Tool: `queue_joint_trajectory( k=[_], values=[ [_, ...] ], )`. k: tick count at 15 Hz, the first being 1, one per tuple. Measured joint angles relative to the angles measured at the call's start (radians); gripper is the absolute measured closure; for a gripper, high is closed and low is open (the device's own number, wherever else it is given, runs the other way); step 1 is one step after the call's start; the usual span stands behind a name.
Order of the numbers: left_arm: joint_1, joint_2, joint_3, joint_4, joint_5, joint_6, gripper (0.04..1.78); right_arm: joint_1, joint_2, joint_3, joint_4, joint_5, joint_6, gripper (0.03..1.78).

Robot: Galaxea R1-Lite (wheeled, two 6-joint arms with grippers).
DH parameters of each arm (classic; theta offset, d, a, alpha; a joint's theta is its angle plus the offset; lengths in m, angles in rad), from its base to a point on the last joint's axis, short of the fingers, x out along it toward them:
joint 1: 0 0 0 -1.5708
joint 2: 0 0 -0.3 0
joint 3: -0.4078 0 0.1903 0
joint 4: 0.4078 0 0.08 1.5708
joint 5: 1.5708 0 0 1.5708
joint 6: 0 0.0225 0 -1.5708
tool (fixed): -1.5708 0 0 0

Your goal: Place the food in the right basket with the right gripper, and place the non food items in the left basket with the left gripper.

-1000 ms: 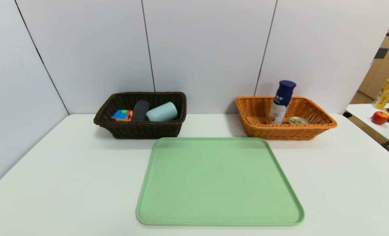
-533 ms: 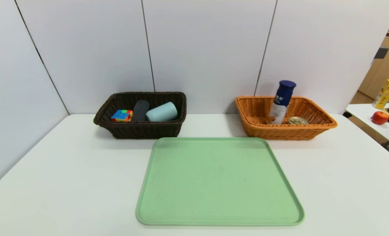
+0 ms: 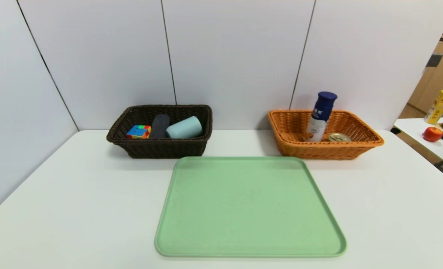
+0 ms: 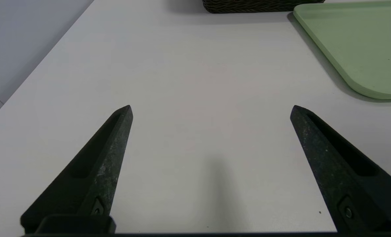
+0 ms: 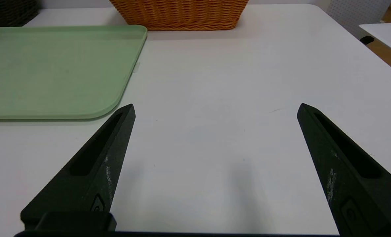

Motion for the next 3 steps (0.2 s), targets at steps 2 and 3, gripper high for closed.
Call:
queue_joint_trajectory(
  k=[2,3],
  values=[
    [0.0,0.0,0.0,0.0,0.0,0.0,0.13,0.0,0.0,0.0,-0.003,0.0,0.0,0.11],
    [0.0,0.0,0.0,0.0,0.0,0.0,0.13,0.0,0.0,0.001,-0.003,0.0,-0.001,0.11]
  ],
)
